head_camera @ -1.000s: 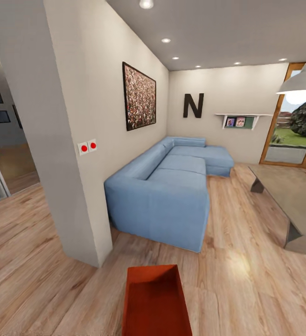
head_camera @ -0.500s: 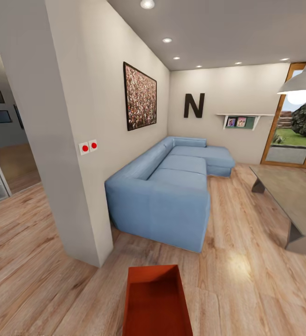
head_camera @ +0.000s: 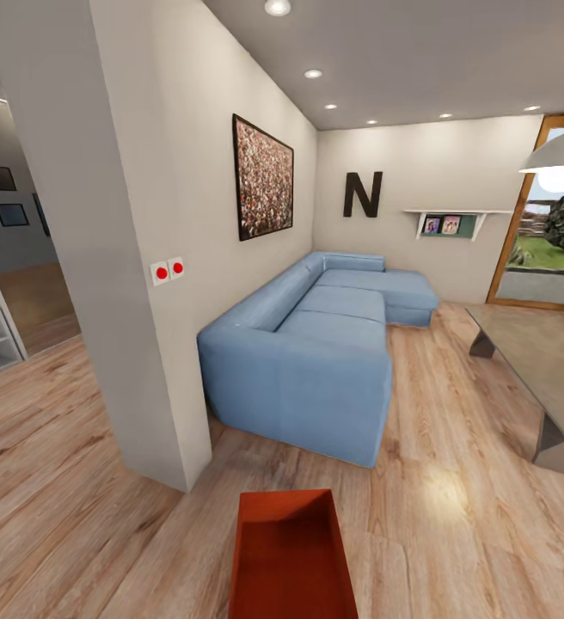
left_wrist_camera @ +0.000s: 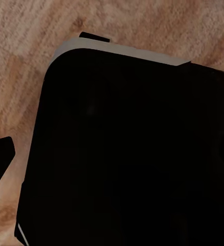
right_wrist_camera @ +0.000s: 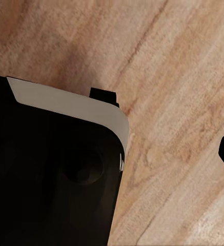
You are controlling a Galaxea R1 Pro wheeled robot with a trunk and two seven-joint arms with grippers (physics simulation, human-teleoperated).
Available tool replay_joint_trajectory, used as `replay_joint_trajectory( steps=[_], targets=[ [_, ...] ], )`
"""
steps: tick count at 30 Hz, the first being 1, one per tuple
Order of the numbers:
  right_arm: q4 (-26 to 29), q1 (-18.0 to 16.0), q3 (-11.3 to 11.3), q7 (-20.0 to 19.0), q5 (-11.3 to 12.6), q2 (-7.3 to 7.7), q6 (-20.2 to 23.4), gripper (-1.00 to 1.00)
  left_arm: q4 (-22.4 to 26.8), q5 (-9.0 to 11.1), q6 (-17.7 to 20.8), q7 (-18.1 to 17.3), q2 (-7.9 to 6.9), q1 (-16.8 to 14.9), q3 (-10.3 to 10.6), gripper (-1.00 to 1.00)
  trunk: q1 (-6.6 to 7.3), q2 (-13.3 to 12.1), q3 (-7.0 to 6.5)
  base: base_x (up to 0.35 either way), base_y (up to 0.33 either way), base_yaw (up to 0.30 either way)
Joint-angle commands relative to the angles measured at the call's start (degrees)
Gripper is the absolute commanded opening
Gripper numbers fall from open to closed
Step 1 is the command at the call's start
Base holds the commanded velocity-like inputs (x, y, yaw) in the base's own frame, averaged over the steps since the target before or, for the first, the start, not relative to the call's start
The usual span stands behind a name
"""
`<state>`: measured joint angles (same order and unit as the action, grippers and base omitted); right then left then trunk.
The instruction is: Move the two storage containers from the living room to the garage. In the garage, place one container on the floor and stack the other container on top of it (either order is fine).
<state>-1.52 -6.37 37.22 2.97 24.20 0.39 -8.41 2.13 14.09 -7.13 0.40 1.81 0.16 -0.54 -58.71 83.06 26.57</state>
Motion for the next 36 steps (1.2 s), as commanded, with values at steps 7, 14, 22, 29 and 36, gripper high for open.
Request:
replay_joint_trajectory(
  steps=[7, 14, 22, 29, 36],
  targets=[
    [-0.2, -0.1, 0.5, 0.0, 0.4, 0.2, -0.3, 1.0, 0.1, 0.2, -0.1, 0.0, -0.04, 0.0, 0.0, 1.0, -0.01, 0.0, 0.05, 0.244, 0.0, 0.0],
    [-0.2, -0.1, 0.5, 0.0, 0.4, 0.48, -0.3, 1.0, 0.1, 0.2, -0.1, 0.0, -0.04, 0.0, 0.0, 1.0, -0.01, 0.0, 0.05, 0.296, 0.0, 0.0],
    [-0.2, -0.1, 0.5, 0.0, 0.4, 0.26, -0.3, 1.0, 0.1, 0.2, -0.1, 0.0, -0.05, 0.0, 0.0, 1.0, -0.01, 0.0, 0.05, 0.294, 0.0, 0.0],
    [-0.2, -0.1, 0.5, 0.0, 0.3, 0.0, -0.4, 1.0, 0.1, 0.2, -0.1, 0.0, 0.01, 0.0, 0.0, 1.0, -0.01, 0.0, 0.05, 0.11, 0.0, 0.0],
    [-0.2, -0.1, 0.5, 0.0, 0.3, -0.03, -0.4, 1.0, 0.1, 0.2, -0.2, 0.0, 0.03, 0.0, -0.1, 1.0, -0.01, 0.0, 0.05, 0.011, -0.017, 0.0]
  ],
)
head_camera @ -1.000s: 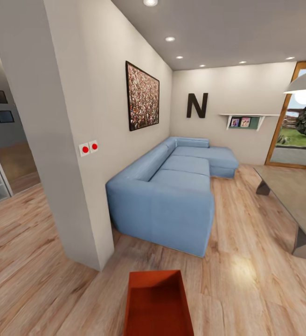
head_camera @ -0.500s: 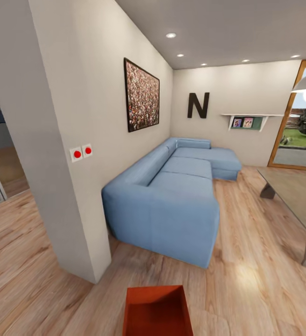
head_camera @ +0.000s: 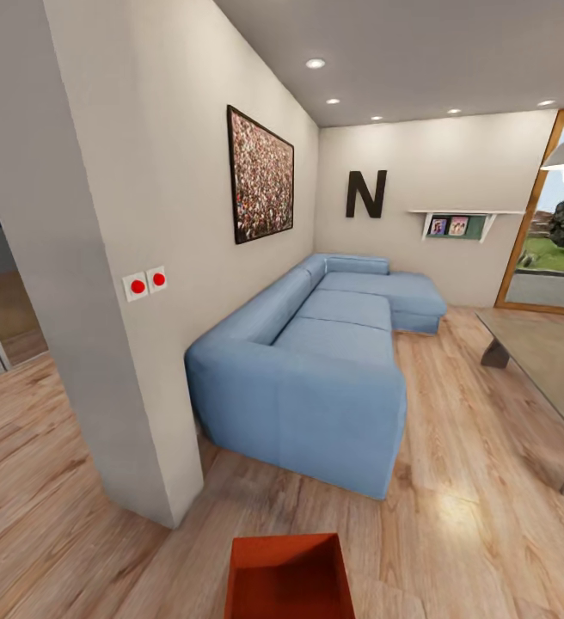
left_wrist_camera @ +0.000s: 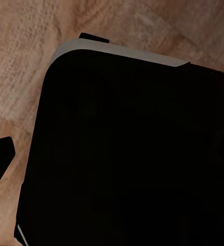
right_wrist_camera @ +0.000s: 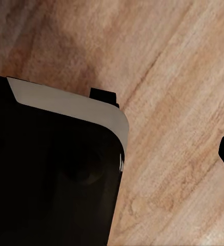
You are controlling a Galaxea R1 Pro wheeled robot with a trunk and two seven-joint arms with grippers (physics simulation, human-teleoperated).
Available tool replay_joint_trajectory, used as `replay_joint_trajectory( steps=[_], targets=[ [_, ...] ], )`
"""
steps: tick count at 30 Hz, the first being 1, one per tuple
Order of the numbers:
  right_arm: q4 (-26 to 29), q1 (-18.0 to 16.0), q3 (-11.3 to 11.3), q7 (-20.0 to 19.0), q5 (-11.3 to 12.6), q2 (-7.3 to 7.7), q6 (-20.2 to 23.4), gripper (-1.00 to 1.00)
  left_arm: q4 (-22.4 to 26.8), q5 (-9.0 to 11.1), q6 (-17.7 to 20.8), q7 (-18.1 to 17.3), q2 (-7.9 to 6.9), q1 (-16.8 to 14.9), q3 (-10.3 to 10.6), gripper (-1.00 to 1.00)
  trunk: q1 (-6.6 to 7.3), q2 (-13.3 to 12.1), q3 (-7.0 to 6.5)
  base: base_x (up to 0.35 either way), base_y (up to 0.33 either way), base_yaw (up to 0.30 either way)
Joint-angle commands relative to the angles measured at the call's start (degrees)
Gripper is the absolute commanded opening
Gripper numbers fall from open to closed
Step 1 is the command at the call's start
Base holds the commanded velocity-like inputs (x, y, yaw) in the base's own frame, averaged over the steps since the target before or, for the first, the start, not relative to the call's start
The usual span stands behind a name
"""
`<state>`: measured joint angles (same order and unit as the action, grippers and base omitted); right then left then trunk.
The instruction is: Move the two storage containers from the living room to the garage. In the garage, place one container on the floor and stack the other container on top of it (either order is fine).
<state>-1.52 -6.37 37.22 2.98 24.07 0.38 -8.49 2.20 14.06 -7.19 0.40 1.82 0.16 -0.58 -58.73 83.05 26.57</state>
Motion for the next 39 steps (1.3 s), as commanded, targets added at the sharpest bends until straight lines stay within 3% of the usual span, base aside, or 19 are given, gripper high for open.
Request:
replay_joint_trajectory(
  steps=[1, 14, 39],
  targets=[
    [-0.1, 0.0, 0.5, 0.0, 0.4, -0.03, -0.3, 1.0, 0.1, 0.2, -0.1, 0.0, 0.02, 0.0, 0.0, 1.0, 0.0, 0.0, 0.05, 0.003, -0.148, 0.0],
    [-0.1, 0.0, 0.5, 0.0, 0.5, -0.03, -0.3, 1.0, 0.1, 0.2, -0.1, 0.0, -0.01, 0.0, 0.1, 1.0, 0.0, 0.0, 0.05, 0.001, -0.193, 0.0],
    [-0.1, 0.0, 0.5, 0.0, 0.5, -0.03, -0.3, 1.0, 0.1, 0.3, -0.1, 0.0, -0.05, 0.0, 0.0, 1.0, 0.0, 0.0, 0.05, -0.039, 0.026, 0.0]
  ],
)
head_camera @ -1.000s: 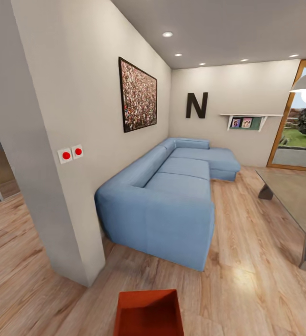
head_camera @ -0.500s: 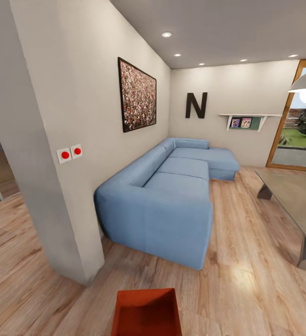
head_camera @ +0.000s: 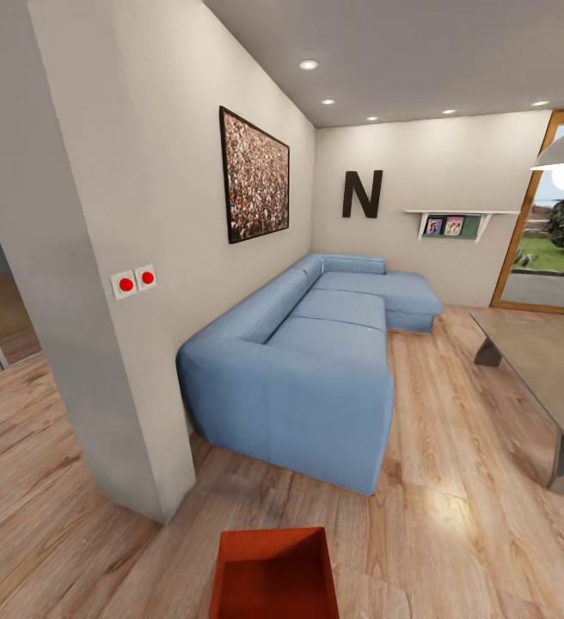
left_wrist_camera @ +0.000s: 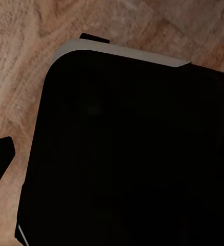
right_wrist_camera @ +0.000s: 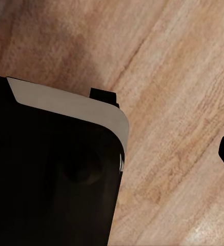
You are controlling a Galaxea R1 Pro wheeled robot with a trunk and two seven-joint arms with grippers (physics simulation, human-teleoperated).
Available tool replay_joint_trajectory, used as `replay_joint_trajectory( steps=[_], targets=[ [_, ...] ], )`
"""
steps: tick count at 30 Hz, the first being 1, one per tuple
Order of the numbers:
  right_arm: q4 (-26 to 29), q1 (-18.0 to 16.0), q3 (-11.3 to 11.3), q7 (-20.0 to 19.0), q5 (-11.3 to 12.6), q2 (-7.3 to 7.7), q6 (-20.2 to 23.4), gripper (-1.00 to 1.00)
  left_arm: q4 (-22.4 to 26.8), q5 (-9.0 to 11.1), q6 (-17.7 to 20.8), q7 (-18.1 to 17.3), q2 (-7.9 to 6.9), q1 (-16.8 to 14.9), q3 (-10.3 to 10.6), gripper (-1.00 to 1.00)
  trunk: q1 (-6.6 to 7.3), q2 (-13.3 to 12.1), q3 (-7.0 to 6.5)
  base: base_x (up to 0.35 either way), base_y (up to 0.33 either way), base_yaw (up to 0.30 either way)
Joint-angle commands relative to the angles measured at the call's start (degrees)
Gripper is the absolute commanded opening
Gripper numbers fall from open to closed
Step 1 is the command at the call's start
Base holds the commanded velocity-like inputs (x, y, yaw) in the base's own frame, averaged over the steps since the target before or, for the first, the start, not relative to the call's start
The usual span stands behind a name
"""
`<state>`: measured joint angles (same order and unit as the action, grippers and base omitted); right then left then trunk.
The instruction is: Move the two storage containers from the living room to the garage. In the garage, place one container on the floor and stack the other container on top of it (either order is fine).
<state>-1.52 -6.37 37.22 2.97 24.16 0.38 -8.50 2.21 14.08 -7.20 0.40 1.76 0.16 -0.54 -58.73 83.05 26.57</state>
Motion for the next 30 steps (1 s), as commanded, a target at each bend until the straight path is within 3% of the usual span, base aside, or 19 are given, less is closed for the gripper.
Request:
replay_joint_trajectory(
  steps=[1, 30],
  targets=[
    [-0.2, 0.0, 0.5, 0.0, 0.5, -0.03, -0.3, 1.0, 0.1, 0.2, -0.1, 0.0, 0.01, 0.0, 0.0, 1.0, 0.0, 0.0, 0.05, -0.002, 0.001, 0.0],
    [-0.2, 0.0, 0.7, 0.0, 0.3, 0.56, -0.2, 1.0, 0.1, 0.3, -0.1, 0.1, 0.07, 0.0, -0.1, 1.0, 0.0, 0.0, 0.05, 0.0, 0.0, 0.0]
  ],
)
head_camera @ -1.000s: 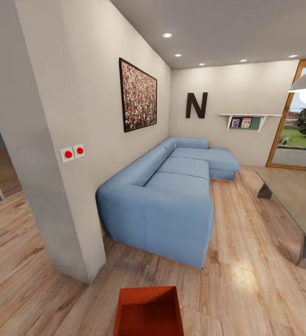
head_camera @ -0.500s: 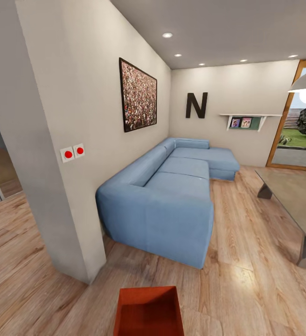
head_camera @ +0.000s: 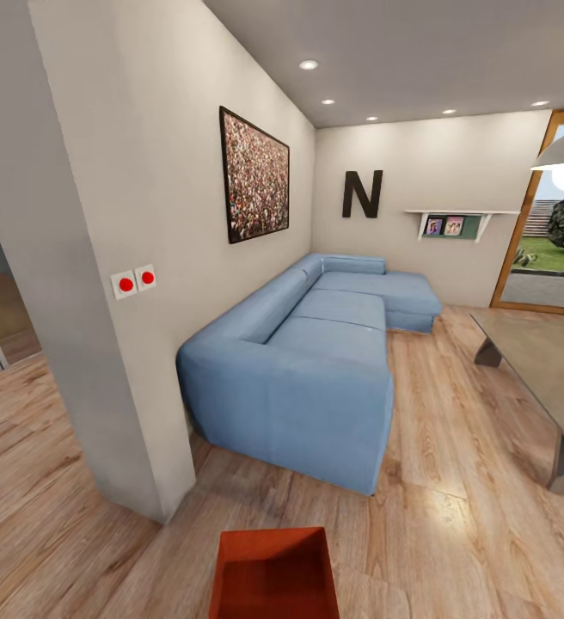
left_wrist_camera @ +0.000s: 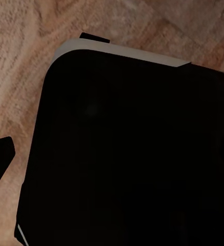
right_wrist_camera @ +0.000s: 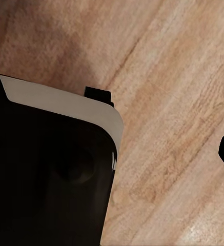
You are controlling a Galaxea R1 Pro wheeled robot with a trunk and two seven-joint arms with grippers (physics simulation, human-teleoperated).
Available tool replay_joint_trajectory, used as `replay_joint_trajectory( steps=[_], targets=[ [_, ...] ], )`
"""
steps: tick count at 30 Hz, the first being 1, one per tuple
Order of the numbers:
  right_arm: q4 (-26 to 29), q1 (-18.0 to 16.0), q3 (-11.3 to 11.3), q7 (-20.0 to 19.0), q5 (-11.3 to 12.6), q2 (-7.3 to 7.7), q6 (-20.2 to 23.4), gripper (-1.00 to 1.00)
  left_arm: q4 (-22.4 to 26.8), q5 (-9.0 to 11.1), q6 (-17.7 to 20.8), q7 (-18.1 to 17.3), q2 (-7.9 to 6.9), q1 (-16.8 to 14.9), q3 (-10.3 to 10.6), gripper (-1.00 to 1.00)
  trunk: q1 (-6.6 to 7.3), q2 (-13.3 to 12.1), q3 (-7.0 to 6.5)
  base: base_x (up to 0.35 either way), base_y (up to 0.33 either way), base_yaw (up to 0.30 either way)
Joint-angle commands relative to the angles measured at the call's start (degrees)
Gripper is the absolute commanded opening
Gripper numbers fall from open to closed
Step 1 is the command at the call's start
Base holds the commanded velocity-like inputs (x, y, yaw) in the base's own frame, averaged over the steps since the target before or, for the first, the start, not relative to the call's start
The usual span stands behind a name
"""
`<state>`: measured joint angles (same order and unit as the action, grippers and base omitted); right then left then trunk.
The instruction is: Move the two storage containers from the living room to the garage. In the garage, place one container on the floor and stack the other container on top of it (either order is fine).
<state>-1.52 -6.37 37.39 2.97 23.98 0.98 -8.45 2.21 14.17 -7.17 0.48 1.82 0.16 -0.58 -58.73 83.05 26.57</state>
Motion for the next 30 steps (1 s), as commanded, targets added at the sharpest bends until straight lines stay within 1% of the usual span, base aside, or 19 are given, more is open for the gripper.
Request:
replay_joint_trajectory(
  steps=[1, 7, 14, 30],
  targets=[
    [-0.2, 0.0, 0.5, 0.0, 0.4, -0.13, -0.3, 1.0, 0.1, 0.2, -0.1, 0.1, 0.02, 0.0, 0.0, 1.0, 0.0, 0.0, 0.05, 0.0, 0.0, 0.0],
    [-0.2, 0.0, 0.5, 0.0, 0.5, -0.6, -0.3, 1.0, 0.1, 0.2, -0.1, 0.1, 0.03, 0.0, 0.0, 1.0, 0.0, 0.0, 0.05, 0.0, 0.0, 0.0],
    [-0.2, 0.0, 0.3, -0.1, 0.3, -0.67, -0.2, 1.0, 0.1, 0.2, -0.1, 0.1, 0.03, 0.0, 0.0, 1.0, 0.0, 0.0, 0.12, 0.0, 0.0, 0.0],
    [-0.2, 0.0, 0.5, 0.0, 0.5, -0.72, 0.2, 1.0, 0.1, 0.2, -0.1, 0.1, -0.01, 0.0, 0.0, 1.0, 0.0, 0.0, 1.44, 0.0, 0.0, 0.0]
  ],
)
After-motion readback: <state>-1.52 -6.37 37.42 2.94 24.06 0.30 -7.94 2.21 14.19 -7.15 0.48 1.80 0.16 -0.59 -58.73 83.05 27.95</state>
